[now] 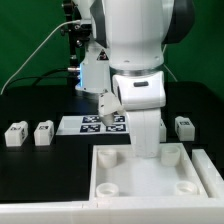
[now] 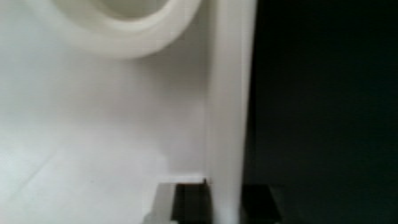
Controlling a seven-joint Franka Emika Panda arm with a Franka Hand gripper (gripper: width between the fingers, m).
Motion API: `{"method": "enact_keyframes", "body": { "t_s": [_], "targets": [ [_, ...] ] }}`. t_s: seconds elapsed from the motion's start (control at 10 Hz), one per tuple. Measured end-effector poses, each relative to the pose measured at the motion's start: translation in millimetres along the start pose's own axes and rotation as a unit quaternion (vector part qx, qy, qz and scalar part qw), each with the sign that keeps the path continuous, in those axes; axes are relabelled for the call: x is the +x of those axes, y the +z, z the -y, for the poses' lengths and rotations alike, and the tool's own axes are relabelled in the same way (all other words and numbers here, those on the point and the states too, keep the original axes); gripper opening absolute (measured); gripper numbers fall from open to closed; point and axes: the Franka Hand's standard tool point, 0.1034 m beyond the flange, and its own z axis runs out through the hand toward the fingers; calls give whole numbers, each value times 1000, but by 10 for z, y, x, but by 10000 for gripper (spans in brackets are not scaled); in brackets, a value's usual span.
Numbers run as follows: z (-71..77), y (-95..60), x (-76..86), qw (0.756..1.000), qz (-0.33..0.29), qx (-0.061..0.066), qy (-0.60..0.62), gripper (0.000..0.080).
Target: Assemble one leg
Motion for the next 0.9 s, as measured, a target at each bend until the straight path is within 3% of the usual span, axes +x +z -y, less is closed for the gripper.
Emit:
{"method": "enact_keyframes", "body": {
  "t_s": [0.2, 0.7, 0.9],
  "targets": [
    [-3, -1, 136, 1000, -3, 5, 7, 65],
    [1, 43, 115, 1000, -4, 7, 7, 73],
    [1, 44, 109, 1000, -4, 7, 8, 457]
  ]
}}
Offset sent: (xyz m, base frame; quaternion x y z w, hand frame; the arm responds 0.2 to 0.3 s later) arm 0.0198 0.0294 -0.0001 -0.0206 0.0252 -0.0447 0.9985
